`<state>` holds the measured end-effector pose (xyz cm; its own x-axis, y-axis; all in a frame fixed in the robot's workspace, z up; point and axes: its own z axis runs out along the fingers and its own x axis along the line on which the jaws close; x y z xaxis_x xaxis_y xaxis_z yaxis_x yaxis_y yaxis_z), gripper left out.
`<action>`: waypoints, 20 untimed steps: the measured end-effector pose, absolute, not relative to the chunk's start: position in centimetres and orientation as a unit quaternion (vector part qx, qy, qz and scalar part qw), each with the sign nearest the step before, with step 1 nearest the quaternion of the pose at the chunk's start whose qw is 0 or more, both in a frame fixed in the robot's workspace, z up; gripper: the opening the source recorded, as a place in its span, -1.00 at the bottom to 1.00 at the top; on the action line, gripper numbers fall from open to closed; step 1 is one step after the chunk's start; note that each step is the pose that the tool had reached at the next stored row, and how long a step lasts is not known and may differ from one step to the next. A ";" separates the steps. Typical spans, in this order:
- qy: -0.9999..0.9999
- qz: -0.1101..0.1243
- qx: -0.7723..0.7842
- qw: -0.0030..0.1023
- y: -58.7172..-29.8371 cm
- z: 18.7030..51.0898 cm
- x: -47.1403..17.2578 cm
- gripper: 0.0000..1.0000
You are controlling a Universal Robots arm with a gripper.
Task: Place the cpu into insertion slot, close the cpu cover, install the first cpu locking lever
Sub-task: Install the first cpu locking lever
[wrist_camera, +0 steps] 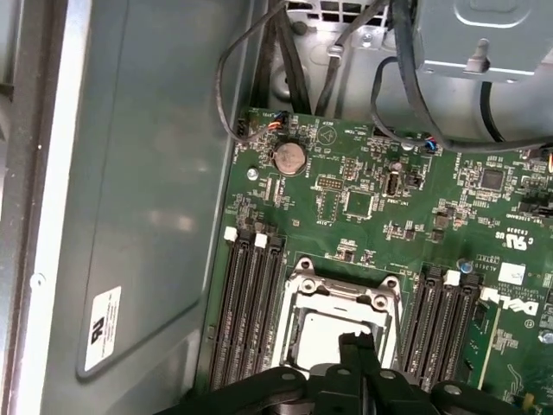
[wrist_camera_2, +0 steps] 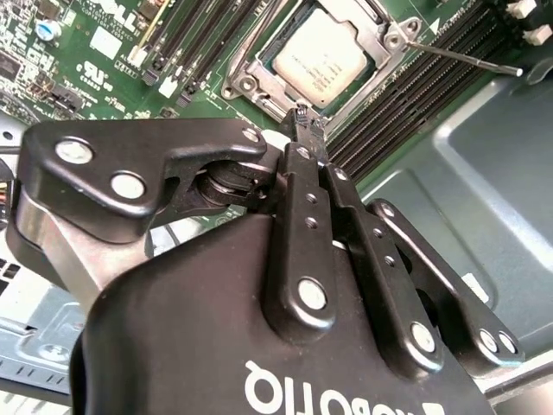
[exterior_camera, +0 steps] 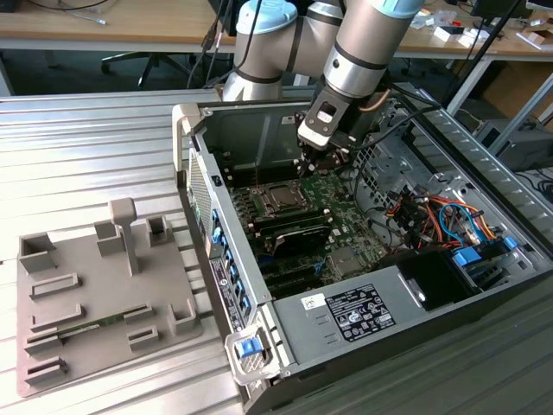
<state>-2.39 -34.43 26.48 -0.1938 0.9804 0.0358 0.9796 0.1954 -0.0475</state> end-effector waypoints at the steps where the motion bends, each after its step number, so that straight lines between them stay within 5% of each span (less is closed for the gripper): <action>1: -0.774 0.007 -0.632 0.029 -34.4 26.5 -2.4 -0.79; 20: -0.796 0.008 -0.604 0.029 -34.4 26.5 -2.4 -0.79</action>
<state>-2.38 -34.43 26.47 -0.2682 0.9627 0.0358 0.9618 0.2697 -0.0475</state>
